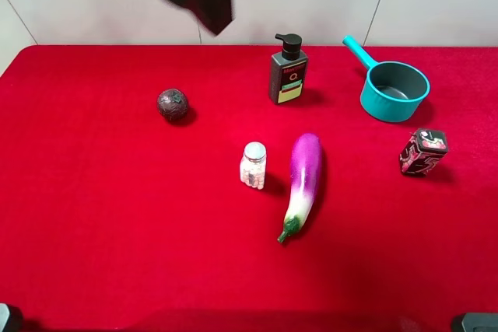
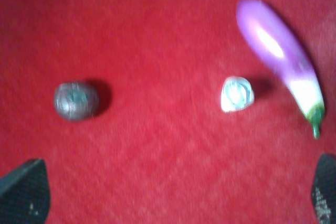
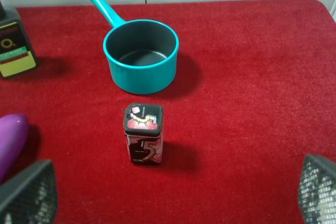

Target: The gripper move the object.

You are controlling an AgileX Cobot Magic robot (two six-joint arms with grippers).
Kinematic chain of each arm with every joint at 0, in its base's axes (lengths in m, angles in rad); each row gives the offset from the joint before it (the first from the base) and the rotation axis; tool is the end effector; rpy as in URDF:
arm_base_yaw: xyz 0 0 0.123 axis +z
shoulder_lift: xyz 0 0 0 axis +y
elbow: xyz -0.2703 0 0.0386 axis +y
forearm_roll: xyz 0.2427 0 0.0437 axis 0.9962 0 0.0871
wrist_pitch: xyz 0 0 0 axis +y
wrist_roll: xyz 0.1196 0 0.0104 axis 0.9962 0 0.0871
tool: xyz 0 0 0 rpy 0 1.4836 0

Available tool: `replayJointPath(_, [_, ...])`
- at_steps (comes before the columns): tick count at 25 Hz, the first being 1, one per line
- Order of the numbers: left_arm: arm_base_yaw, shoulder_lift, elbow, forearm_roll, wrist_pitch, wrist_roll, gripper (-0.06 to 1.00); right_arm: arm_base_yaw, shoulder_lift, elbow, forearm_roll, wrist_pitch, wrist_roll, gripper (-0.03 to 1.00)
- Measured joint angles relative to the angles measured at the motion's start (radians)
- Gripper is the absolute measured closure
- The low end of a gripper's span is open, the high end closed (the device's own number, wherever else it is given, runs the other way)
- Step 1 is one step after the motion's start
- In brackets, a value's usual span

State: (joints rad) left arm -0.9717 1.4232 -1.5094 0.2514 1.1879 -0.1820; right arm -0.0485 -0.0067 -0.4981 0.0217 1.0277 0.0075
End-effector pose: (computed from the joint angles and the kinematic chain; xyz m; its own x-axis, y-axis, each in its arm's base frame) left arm 0.1916 -0.2315 0.3619 -0.5370 0.6377 -0.5523 0.6899 0.7087 0.1475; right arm 0.0296 0.0008 0.2647 -0.4208 0.0392 -0.9063 0.0395 0.9989 0.0248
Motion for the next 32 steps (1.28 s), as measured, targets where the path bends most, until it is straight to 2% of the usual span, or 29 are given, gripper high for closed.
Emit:
replayJointPath(15, [0.0,-0.454,0.427,-0.055,0.0,-0.001,-0.05,0.0,0.0,0.0,0.0,0.0,0.0,0.27])
replayJointPath(18, [0.02,-0.546,0.513,-0.059,0.0,-0.001,-0.05,0.0,0.0,0.0,0.0,0.0,0.0,0.27])
replayJointPath(22, [0.111,-0.652,0.614,-0.062,0.0,-0.001,-0.05,0.0,0.0,0.0,0.0,0.0,0.0,0.27])
replayJointPath(32, [0.491,-0.899,0.835,-0.205,-0.083,-0.001,-0.05,0.0,0.0,0.0,0.0,0.0,0.0,0.27])
